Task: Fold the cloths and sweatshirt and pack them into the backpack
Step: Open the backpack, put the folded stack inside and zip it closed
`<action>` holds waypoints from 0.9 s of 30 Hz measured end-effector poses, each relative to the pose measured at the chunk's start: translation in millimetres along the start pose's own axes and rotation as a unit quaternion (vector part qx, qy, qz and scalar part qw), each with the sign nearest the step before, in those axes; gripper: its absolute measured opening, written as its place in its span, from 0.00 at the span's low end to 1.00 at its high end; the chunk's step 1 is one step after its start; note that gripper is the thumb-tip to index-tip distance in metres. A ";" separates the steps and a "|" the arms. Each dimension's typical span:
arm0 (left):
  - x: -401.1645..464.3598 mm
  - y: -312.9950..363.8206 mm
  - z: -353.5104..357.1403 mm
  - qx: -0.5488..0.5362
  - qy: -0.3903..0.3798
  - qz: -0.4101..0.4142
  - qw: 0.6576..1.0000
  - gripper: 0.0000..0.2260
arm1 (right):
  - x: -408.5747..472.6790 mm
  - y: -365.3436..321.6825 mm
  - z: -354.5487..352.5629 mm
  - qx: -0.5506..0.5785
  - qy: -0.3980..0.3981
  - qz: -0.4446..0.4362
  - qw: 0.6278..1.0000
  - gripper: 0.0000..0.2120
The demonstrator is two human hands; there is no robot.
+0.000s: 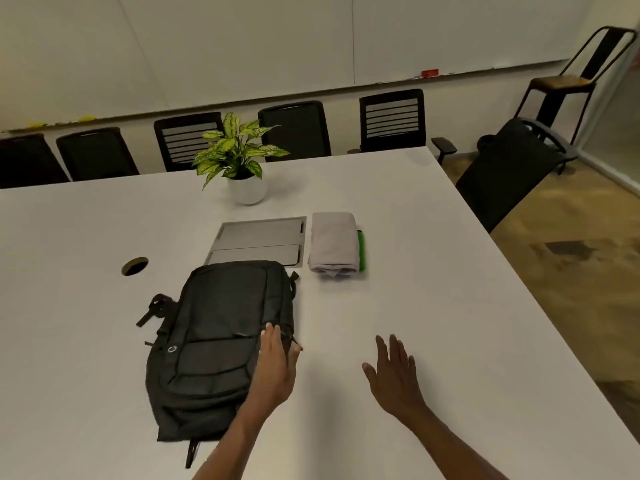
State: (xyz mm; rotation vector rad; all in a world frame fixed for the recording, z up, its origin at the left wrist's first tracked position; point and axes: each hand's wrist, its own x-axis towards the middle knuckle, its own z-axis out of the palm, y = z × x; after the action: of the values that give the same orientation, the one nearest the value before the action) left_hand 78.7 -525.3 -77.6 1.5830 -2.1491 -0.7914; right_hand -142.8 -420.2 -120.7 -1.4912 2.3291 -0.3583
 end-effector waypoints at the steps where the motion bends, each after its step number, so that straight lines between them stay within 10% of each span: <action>1: -0.7 -3.9 -4.1 0.001 0.004 -0.005 1.000 0.31 | -0.5 -3.2 1.7 0.003 -0.001 -0.005 1.000 0.31; 27: 41.5 -152.3 -78.1 0.123 -0.203 0.043 0.970 0.33 | 1.9 -147.0 79.9 0.027 -0.039 0.006 0.999 0.11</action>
State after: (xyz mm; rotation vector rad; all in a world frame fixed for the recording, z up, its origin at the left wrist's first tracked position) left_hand 225.7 -615.5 -113.5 1.5322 -2.6789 -0.9159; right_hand 10.9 -484.6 -135.7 -1.4395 2.2477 -0.3510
